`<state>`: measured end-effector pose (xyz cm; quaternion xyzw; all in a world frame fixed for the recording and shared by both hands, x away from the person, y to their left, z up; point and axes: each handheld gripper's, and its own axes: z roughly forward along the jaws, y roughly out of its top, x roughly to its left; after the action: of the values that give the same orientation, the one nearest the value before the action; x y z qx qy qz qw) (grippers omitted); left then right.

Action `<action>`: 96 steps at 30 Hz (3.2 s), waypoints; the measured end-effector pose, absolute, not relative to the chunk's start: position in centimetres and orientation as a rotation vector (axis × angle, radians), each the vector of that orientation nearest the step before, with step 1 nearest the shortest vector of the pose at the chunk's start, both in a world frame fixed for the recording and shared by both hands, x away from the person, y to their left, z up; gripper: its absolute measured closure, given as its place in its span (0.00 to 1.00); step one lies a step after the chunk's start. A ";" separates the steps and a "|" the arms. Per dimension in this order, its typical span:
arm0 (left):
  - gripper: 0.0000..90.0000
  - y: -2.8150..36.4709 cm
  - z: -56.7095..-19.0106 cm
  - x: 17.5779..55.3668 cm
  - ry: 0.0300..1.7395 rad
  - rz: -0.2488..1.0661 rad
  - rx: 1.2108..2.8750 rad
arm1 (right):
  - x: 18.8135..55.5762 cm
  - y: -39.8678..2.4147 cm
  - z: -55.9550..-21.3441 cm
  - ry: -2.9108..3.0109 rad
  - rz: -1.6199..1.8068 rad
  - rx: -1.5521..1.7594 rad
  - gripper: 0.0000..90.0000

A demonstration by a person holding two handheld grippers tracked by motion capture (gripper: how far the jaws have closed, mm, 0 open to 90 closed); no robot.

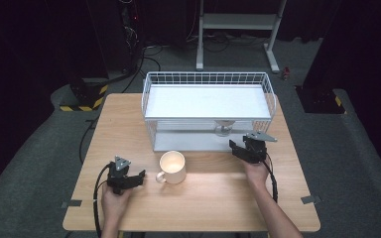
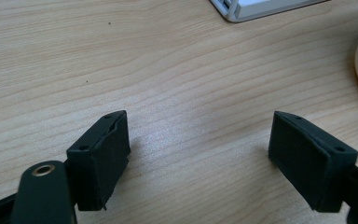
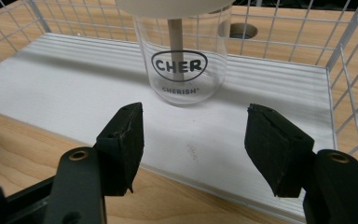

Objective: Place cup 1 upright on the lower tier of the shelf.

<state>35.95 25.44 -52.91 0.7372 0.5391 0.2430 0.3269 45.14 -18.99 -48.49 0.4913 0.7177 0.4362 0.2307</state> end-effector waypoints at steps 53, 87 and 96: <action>0.23 25.4 -52.9 35.9 1.412 0.637 1.932 | 40.2 -21.3 -46.7 1.960 1.349 1.263 0.40; 0.23 25.4 -52.9 35.9 1.412 0.637 1.932 | 37.6 -24.1 -48.2 1.941 1.295 1.292 0.38; 0.23 25.4 -52.9 35.9 1.412 0.637 1.932 | 36.6 -24.1 -48.7 1.965 1.208 1.244 0.38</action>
<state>35.95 25.43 -52.91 0.7373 0.5390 0.2433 0.3265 36.63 -24.08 -48.71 0.4587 0.7245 0.4454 0.2575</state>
